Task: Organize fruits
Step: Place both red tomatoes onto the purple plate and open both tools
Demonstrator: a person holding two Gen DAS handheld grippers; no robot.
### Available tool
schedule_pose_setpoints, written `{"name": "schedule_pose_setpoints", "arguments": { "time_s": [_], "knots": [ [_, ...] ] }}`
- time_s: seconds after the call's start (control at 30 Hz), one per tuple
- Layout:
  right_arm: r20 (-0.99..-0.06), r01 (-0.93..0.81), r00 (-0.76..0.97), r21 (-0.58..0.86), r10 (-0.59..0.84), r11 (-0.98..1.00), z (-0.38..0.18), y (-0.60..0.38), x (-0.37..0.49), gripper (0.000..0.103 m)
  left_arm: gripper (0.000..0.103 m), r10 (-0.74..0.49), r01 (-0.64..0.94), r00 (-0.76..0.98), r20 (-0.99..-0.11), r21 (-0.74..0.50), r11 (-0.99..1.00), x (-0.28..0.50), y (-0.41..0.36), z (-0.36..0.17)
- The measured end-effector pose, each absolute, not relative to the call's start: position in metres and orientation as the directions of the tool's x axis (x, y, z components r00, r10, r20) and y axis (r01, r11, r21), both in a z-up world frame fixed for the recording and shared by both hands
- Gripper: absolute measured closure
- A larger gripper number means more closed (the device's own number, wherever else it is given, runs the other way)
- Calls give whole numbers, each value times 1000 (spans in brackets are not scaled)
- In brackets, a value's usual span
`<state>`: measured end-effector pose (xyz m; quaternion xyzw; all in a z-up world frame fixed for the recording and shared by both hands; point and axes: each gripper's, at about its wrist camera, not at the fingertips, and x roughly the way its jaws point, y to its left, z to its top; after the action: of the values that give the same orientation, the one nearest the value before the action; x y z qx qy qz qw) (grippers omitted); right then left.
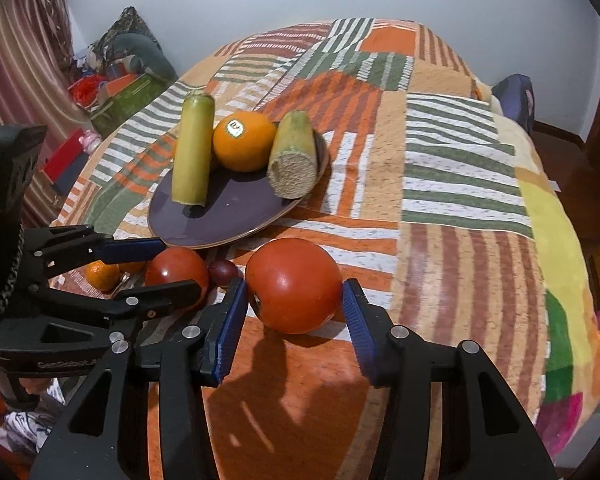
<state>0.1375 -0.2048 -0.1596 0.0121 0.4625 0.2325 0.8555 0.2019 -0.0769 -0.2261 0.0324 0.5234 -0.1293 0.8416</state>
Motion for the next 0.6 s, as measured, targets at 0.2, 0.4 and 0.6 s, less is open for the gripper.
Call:
{"name": "schedule_pose_setpoints", "arguments": {
  "time_s": [0.2, 0.4, 0.6],
  "knots": [
    [-777, -378, 480, 236, 408, 895, -155, -209, 138, 58, 57, -191, 252, 408, -893, -91, 963, 203, -78, -226],
    [-761, -392, 496, 235, 419, 890, -146, -202, 138, 58, 58, -225, 244, 408, -885, -132, 961, 201, -70, -219],
    [-745, -406, 512, 229, 428, 885, -135, -194, 141, 58, 58, -214, 207, 478, -852, -127, 970, 195, -53, -195]
  ]
}}
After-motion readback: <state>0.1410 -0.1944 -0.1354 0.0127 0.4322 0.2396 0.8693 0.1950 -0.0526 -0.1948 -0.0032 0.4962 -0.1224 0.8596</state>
